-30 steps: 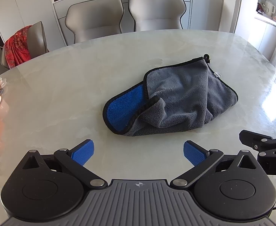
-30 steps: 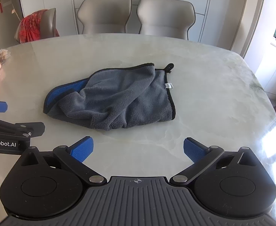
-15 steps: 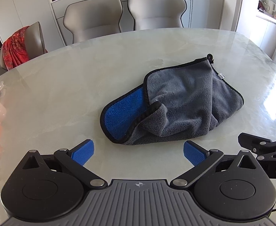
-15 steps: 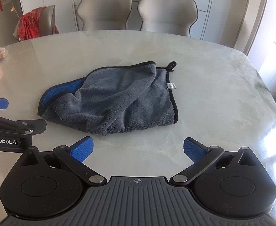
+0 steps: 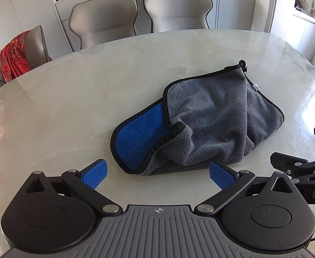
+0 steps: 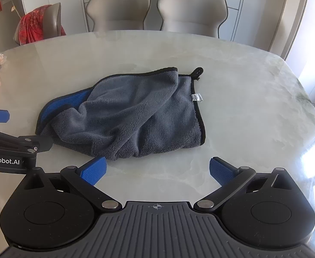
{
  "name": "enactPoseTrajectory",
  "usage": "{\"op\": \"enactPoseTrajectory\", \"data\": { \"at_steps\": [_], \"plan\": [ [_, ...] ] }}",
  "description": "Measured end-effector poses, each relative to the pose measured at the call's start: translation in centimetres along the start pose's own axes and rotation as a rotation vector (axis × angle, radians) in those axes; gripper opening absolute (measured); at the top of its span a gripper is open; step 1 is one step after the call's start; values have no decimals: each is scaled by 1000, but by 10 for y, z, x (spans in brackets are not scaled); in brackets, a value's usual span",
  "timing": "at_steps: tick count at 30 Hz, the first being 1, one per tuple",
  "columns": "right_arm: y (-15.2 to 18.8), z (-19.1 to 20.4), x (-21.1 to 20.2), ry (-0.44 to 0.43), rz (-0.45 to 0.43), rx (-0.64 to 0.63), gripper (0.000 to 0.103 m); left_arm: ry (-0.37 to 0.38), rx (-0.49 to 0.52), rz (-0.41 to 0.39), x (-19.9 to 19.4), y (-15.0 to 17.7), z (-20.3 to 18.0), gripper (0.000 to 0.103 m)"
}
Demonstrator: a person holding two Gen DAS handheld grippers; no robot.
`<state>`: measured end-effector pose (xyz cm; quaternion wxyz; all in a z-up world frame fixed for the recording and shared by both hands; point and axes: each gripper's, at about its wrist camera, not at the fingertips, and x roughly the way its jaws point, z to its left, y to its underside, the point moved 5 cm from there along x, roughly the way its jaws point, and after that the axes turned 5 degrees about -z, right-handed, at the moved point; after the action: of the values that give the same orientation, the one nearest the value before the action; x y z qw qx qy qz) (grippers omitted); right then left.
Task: Fold towel
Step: 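Grasp the towel edge near the black loop with the left gripper while the right gripper grasps the adjacent edge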
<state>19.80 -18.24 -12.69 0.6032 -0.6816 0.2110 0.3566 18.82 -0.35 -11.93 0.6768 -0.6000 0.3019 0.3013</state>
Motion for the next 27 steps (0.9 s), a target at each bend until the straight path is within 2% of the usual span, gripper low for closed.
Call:
{"op": "enactPoseTrajectory", "data": {
  "at_steps": [8, 13, 21, 27],
  "plan": [
    [-15, -5, 16, -13, -14, -27, 103, 17, -6, -22, 9, -12, 1, 103],
    [-30, -10, 24, -43, -28, -34, 103, 62, -16, -44, 14, -26, 4, 103],
    [-64, -29, 33, -125, -134, -5, 103, 160, -17, -93, 21, -56, 4, 103],
    [-87, -43, 46, -158, -188, -12, 96, 214, -57, -93, 38, -74, 7, 99]
  ]
}}
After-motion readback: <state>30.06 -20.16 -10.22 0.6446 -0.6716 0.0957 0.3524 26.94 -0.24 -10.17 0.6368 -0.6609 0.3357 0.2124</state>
